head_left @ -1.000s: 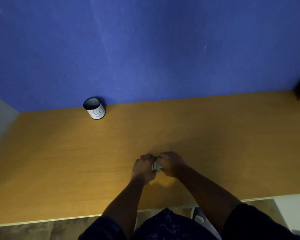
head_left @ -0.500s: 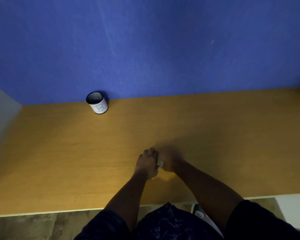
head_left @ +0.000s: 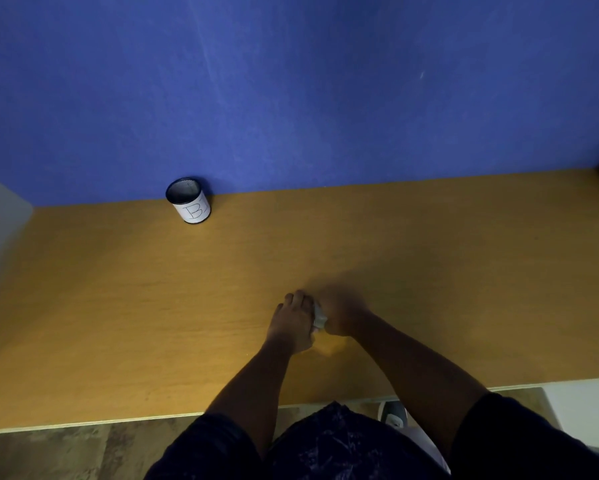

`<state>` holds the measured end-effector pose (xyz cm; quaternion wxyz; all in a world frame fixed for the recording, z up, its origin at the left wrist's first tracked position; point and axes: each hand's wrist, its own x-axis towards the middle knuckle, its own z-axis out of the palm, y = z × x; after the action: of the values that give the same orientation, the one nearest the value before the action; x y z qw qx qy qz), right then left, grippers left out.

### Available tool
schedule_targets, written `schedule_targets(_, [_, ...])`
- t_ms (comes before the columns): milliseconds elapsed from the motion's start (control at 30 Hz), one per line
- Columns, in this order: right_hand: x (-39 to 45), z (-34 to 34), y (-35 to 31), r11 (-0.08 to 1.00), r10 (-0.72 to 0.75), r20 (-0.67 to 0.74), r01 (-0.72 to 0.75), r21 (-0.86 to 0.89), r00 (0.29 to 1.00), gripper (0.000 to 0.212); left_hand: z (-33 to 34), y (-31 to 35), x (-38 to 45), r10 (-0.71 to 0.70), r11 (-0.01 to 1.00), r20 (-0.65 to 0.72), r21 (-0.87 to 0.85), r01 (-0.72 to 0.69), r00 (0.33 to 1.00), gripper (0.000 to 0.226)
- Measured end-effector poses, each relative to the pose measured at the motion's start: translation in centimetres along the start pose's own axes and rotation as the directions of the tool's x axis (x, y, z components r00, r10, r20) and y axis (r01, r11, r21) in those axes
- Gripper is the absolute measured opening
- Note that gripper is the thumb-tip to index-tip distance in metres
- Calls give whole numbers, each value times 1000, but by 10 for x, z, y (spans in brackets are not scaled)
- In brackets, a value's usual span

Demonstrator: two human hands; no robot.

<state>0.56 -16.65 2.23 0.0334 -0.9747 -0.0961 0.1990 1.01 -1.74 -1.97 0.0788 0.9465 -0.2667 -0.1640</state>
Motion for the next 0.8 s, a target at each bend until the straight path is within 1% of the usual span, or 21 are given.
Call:
schedule_targets(200, [2, -2, 9, 999, -21, 20, 21, 26, 1000, 48, 1, -5, -1, -21, 999, -6, -45, 21, 1000, 73])
schedule_targets(300, [1, -3, 19, 990, -8, 11, 6, 139, 1000, 47, -2, -8, 0, -53, 991, -15, -121, 51, 998, 73])
schedule_targets(367, [-1, -3, 27, 967, 17, -25, -11, 255, 1000, 46, -3, -8, 1, -54, 991, -15, -122, 52, 998, 74])
schedule_targets(467, [-5, -2, 36, 901, 101, -70, -61, 429, 992, 47, -4, -9, 1, -36, 995, -16, -99, 35, 999, 72])
schedule_targets(567, [-9, -5, 44, 771, 210, -68, -122, 625, 975, 59, -6, -9, 2, -17, 994, -9, -104, 16, 1000, 67])
schedule_targets(600, [-11, -7, 48, 733, 246, -79, -133, 667, 966, 60, -7, -10, 3, -12, 995, -8, -104, 11, 1000, 65])
schedule_targets(700, [-18, -12, 58, 691, 365, -126, -177, 701, 923, 57, -8, -10, 3, 8, 997, -12, -74, -9, 1000, 58])
schedule_targets(800, [-27, -12, 70, 670, 514, -134, -299, 680, 848, 54, -9, -9, 3, 25, 999, -5, -43, -25, 1000, 59])
